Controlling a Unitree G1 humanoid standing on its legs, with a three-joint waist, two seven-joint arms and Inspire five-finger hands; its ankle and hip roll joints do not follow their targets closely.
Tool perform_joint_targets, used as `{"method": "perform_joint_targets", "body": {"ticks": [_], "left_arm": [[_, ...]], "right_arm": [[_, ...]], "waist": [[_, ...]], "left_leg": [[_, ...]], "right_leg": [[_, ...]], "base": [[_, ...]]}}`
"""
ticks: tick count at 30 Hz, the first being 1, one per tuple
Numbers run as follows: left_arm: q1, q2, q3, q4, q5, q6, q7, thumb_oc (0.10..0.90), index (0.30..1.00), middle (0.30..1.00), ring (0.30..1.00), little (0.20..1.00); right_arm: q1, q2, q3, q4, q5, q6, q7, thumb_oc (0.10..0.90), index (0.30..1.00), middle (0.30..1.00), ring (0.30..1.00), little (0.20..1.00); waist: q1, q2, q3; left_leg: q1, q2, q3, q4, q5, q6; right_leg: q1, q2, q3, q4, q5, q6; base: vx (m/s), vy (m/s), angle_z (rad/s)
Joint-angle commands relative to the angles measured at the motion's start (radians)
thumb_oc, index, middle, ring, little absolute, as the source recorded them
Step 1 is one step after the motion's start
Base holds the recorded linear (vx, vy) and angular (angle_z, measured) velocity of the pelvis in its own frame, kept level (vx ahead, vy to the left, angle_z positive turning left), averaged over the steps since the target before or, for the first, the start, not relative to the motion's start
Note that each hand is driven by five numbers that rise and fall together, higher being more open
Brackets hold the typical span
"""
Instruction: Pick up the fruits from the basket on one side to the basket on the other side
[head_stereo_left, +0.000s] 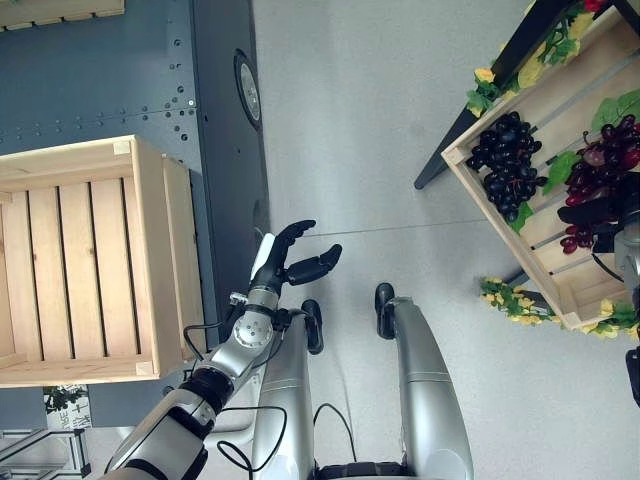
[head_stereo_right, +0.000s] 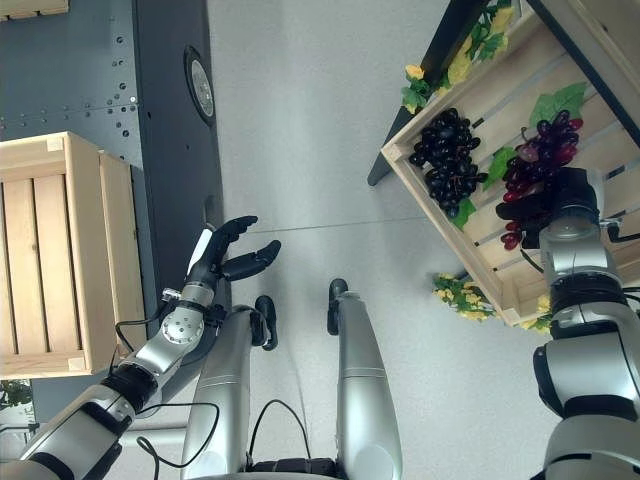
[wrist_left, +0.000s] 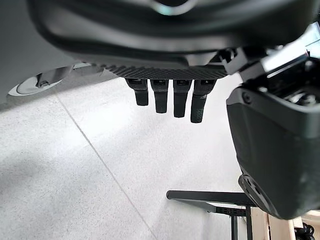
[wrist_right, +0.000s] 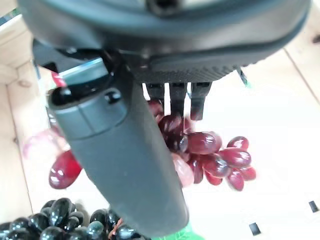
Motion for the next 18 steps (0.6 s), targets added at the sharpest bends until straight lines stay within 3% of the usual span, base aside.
{"method": "perform_joint_targets", "body": {"ticks": [1, 9, 15, 18], "left_arm": [[0.045, 0.013, -0.025, -0.121, 0.007, -0.120, 0.013, 0.800, 0.900, 0.900, 0.900, 0.900], [0.047, 0.003, -0.037, -0.125, 0.012, -0.108, 0.012, 0.800, 0.900, 0.900, 0.900, 0.900], [0.052, -0.002, -0.041, -0.118, 0.006, -0.107, 0.009, 0.800, 0.900, 0.900, 0.900, 0.900], [0.047, -0.019, -0.040, -0.097, 0.009, -0.105, 0.014, 0.800, 0.900, 0.900, 0.900, 0.900]], "right_arm": [[-0.071, -0.183, 0.001, 0.017, -0.056, 0.004, -0.099, 0.800, 0.900, 0.900, 0.900, 0.900], [-0.077, -0.165, -0.015, 0.108, -0.063, 0.065, -0.126, 0.800, 0.900, 0.900, 0.900, 0.900], [-0.068, -0.134, -0.039, 0.118, -0.019, 0.040, -0.156, 0.800, 0.900, 0.900, 0.900, 0.900], [-0.038, -0.080, -0.076, 0.073, 0.030, 0.000, -0.215, 0.800, 0.900, 0.900, 0.900, 0.900]], "waist": [[0.003, 0.009, -0.015], [0.008, 0.014, -0.015], [0.004, 0.023, -0.015], [-0.002, 0.024, -0.015]], "left_leg": [[0.091, -0.062, 0.113, -0.005, -0.088, 0.087], [0.112, -0.061, 0.116, -0.018, -0.088, 0.088], [0.142, -0.062, 0.120, -0.040, -0.084, 0.086], [0.158, -0.059, 0.130, -0.066, -0.058, 0.088]], "right_leg": [[0.130, 0.019, -0.082, -0.059, -0.009, -0.051], [0.150, 0.017, -0.083, -0.065, -0.014, -0.053], [0.176, 0.016, -0.082, -0.078, -0.017, -0.053], [0.190, 0.011, -0.085, -0.095, -0.004, -0.059]], "base": [[0.00, 0.000, 0.00], [0.00, 0.001, 0.00], [0.01, 0.025, 0.01], [-0.03, 0.053, 0.00]]}}
